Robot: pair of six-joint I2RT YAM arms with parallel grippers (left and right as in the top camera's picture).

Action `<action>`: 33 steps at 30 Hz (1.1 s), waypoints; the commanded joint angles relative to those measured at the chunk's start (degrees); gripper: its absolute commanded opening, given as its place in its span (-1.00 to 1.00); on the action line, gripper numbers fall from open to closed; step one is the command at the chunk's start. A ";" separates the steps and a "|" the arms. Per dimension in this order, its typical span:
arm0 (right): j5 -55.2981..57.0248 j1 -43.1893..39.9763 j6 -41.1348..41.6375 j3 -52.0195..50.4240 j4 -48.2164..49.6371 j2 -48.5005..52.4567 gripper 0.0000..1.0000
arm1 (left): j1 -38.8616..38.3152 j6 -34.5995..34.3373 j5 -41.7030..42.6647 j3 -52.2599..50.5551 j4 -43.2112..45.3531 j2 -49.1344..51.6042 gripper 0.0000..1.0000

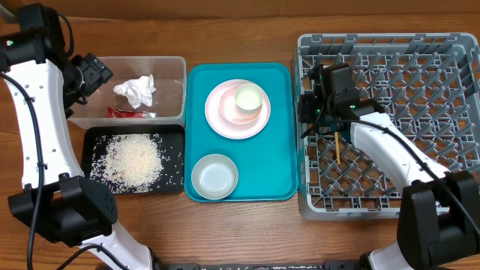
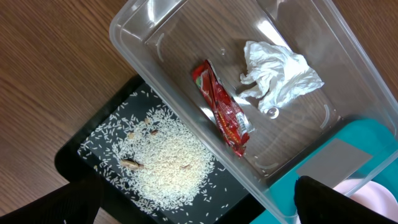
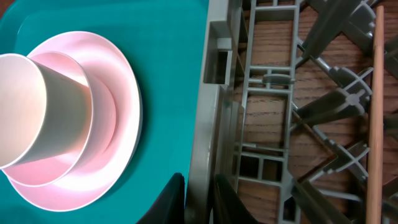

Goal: Sort waste into correct bins and load items into the dishwasher
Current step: 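Open the right gripper to release the chopstick in the rack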

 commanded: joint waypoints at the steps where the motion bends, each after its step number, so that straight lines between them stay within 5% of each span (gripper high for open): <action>1: -1.73 0.92 -0.35 -0.31 -0.35 1.09 -0.77 | -0.13 0.70 -0.76 0.28 0.07 -0.24 1.00; 24: -3.82 0.92 -0.63 -0.31 -0.81 1.09 -0.75 | -0.13 0.70 -0.76 0.28 0.07 -0.24 1.00; 29: 0.46 0.79 -0.66 0.24 -0.66 1.05 -0.31 | -0.13 0.70 -0.76 0.28 0.07 -0.24 1.00; 33: 1.33 0.79 -2.25 2.25 -1.18 0.70 -0.21 | -0.13 0.70 -0.76 0.28 0.07 -0.24 1.00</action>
